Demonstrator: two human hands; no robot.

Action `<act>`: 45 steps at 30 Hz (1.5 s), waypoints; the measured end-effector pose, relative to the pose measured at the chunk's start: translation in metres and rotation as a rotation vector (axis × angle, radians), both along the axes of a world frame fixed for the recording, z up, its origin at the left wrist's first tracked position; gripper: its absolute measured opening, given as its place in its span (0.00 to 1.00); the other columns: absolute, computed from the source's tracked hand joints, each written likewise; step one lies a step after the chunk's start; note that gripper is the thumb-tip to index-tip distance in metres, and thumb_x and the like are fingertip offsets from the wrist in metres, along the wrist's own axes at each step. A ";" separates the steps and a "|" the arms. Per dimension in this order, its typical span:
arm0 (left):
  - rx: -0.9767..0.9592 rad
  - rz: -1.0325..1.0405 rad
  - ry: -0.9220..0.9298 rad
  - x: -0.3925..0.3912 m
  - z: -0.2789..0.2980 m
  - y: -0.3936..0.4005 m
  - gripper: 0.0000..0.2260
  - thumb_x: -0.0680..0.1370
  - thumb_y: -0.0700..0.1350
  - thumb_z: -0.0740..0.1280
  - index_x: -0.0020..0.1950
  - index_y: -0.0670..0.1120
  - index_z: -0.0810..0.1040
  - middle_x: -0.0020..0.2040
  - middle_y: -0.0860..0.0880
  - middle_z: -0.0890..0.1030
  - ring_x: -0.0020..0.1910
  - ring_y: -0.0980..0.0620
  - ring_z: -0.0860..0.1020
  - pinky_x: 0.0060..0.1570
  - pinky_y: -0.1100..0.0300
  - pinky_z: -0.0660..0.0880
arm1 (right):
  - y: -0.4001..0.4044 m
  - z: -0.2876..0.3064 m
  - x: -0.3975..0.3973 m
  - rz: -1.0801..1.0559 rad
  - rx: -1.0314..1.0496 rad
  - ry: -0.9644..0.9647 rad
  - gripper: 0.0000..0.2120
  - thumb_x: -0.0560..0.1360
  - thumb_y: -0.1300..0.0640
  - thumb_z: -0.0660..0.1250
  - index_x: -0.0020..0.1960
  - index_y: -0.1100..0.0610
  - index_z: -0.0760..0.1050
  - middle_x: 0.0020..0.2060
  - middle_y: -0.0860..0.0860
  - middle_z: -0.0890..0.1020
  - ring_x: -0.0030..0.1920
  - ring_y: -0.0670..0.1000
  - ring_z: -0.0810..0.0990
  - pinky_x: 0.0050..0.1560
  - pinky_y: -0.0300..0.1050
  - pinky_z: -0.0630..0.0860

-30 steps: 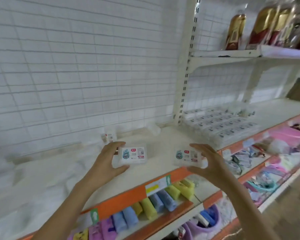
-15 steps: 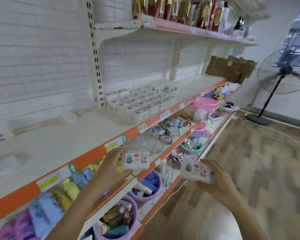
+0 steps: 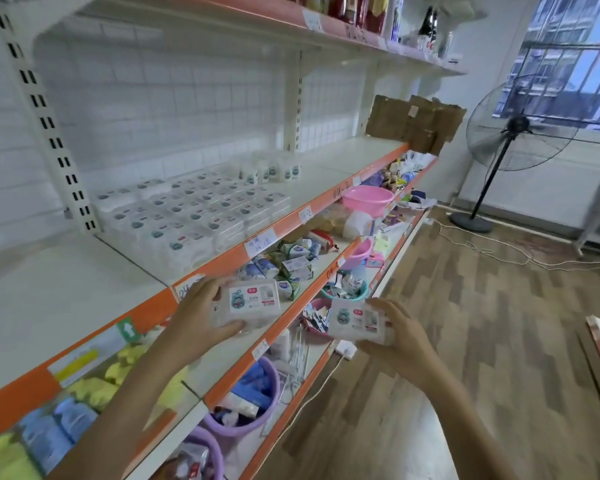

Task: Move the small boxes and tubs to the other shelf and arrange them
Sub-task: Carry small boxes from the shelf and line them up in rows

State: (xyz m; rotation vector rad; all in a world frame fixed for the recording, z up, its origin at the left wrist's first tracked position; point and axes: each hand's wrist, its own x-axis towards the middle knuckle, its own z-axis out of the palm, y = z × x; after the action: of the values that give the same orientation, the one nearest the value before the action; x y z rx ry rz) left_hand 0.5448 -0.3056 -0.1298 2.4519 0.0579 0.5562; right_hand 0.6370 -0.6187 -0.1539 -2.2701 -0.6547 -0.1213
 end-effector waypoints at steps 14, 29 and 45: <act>-0.008 0.202 -0.130 0.140 0.063 0.070 0.27 0.66 0.43 0.77 0.61 0.53 0.70 0.52 0.60 0.66 0.49 0.69 0.68 0.51 0.84 0.60 | 0.120 0.053 0.209 0.314 0.086 -0.125 0.32 0.64 0.53 0.77 0.65 0.52 0.70 0.57 0.44 0.69 0.58 0.49 0.73 0.57 0.46 0.75; 0.062 0.623 -0.047 0.274 0.095 0.185 0.28 0.68 0.48 0.75 0.66 0.44 0.72 0.54 0.49 0.69 0.51 0.53 0.73 0.58 0.62 0.69 | 0.314 0.101 0.417 0.697 0.054 -0.098 0.32 0.66 0.50 0.75 0.67 0.53 0.68 0.58 0.46 0.68 0.57 0.49 0.71 0.57 0.38 0.67; 0.211 0.987 0.269 0.304 0.051 0.223 0.30 0.74 0.59 0.66 0.71 0.47 0.66 0.68 0.50 0.68 0.67 0.52 0.63 0.67 0.59 0.60 | 0.450 0.091 0.458 0.998 -0.274 -0.110 0.34 0.73 0.49 0.67 0.73 0.58 0.57 0.68 0.54 0.62 0.70 0.53 0.60 0.68 0.44 0.59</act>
State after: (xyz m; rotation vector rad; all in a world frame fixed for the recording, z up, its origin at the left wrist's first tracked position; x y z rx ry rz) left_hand 0.8488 -0.0824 -0.0792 2.5600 1.4265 0.6338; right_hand 1.0954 -0.1685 -0.0627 -1.9229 -1.8570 0.3480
